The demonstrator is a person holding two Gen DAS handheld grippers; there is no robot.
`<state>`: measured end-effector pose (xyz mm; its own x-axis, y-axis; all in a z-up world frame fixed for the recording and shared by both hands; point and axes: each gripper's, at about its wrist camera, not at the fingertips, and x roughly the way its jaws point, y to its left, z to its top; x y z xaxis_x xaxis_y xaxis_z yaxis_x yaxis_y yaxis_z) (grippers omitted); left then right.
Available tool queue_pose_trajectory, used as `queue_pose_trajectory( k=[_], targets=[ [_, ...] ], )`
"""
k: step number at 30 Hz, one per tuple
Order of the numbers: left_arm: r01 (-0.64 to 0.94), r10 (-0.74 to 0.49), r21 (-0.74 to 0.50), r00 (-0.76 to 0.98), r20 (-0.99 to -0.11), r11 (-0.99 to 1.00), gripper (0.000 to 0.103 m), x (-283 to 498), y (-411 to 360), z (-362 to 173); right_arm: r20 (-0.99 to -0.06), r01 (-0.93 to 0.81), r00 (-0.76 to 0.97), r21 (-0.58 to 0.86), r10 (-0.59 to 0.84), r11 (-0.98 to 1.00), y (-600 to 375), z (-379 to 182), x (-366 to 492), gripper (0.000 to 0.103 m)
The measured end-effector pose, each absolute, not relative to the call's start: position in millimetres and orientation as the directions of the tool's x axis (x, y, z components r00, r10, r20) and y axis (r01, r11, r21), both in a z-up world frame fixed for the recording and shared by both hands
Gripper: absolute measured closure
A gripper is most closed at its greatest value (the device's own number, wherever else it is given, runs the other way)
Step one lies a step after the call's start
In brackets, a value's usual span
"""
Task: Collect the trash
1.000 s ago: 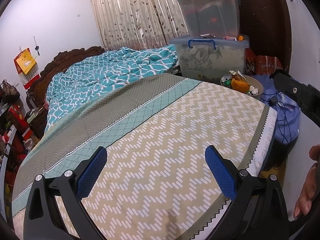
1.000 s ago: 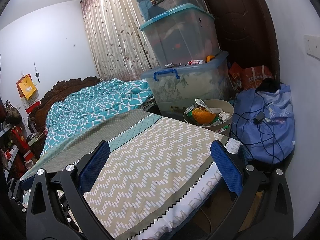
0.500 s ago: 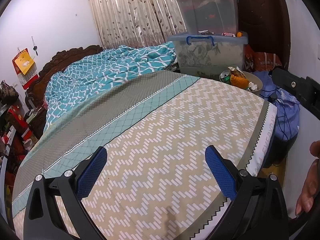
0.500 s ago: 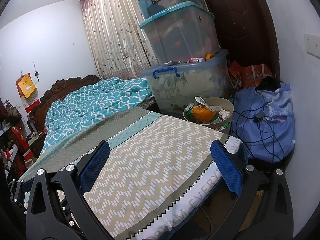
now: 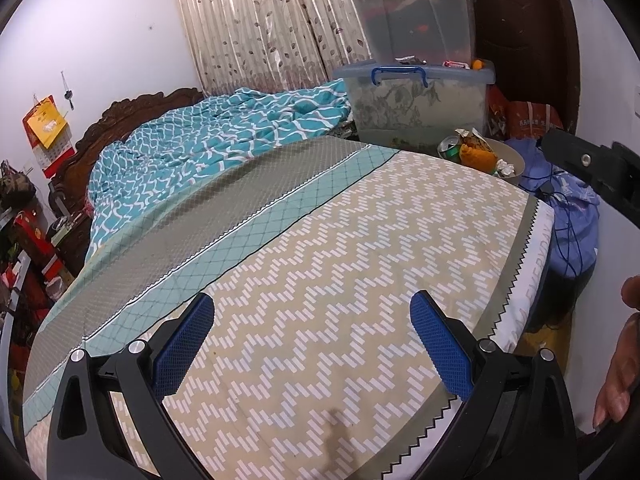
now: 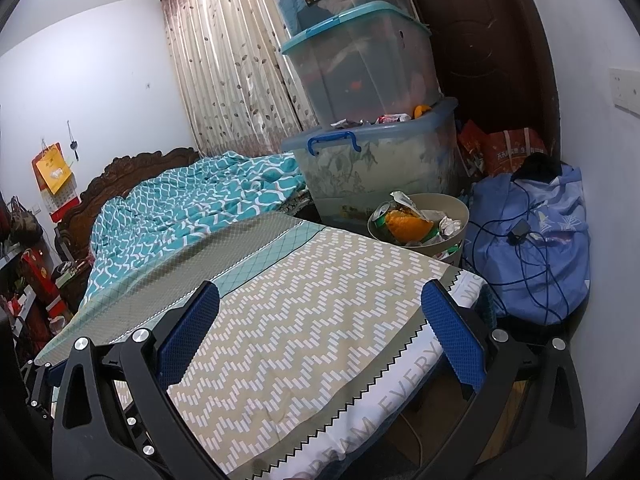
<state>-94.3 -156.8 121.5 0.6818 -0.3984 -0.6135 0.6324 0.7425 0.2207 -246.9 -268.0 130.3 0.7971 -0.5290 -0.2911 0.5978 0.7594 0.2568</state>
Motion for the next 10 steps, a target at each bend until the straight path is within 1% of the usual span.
queue_pose_trajectory(
  k=[10],
  targets=[
    [0.646, -0.403, 0.219, 0.669, -0.625, 0.732, 0.009, -95.2, -158.8, 120.4, -0.294, 0.598, 0.797, 0.257, -0.528, 0.759, -267.6, 129.5, -246.2, 0.003]
  ],
)
